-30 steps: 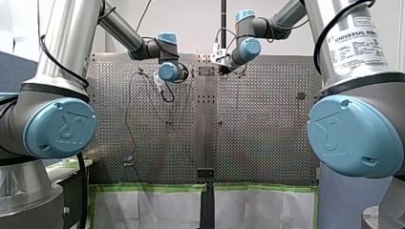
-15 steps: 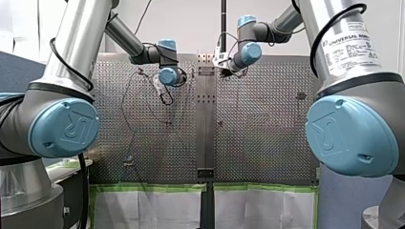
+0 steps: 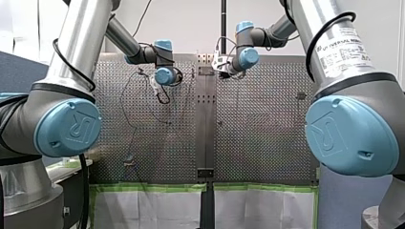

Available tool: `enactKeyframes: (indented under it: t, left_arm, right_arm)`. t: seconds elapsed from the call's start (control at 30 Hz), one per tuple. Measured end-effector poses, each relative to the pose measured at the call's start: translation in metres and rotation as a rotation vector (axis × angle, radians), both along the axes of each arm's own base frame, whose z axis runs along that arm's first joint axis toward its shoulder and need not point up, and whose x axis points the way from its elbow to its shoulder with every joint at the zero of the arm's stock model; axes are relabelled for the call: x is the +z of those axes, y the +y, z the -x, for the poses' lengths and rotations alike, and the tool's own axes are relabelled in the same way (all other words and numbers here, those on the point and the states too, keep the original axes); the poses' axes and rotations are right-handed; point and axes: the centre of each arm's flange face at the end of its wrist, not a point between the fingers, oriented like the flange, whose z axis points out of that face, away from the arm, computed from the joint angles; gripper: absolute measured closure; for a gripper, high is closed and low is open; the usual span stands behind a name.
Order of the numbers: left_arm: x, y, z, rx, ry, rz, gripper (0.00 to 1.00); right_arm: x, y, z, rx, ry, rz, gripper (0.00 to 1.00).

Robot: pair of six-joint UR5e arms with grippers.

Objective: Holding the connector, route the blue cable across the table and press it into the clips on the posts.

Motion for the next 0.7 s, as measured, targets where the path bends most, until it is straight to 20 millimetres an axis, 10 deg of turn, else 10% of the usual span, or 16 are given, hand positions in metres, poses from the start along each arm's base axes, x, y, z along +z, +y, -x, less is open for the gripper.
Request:
enactKeyframes:
  t: [0.3,0.37,0.7]
  left_arm:
    - [-0.007,-0.007,0.010,0.011,0.058,-0.026,0.33]
    - [-0.009,-0.008,0.013,0.020,0.075,-0.031,0.06]
    - [-0.014,-0.012,0.039,0.072,0.159,-0.082,0.00]
  right_arm:
    - [-0.001,-0.003,0.002,-0.003,0.004,0.000,1.00]
    - [-0.001,-0.003,0.002,-0.003,0.005,0.000,1.00]
    - [0.001,-0.003,0.003,-0.002,0.006,0.002,1.00]
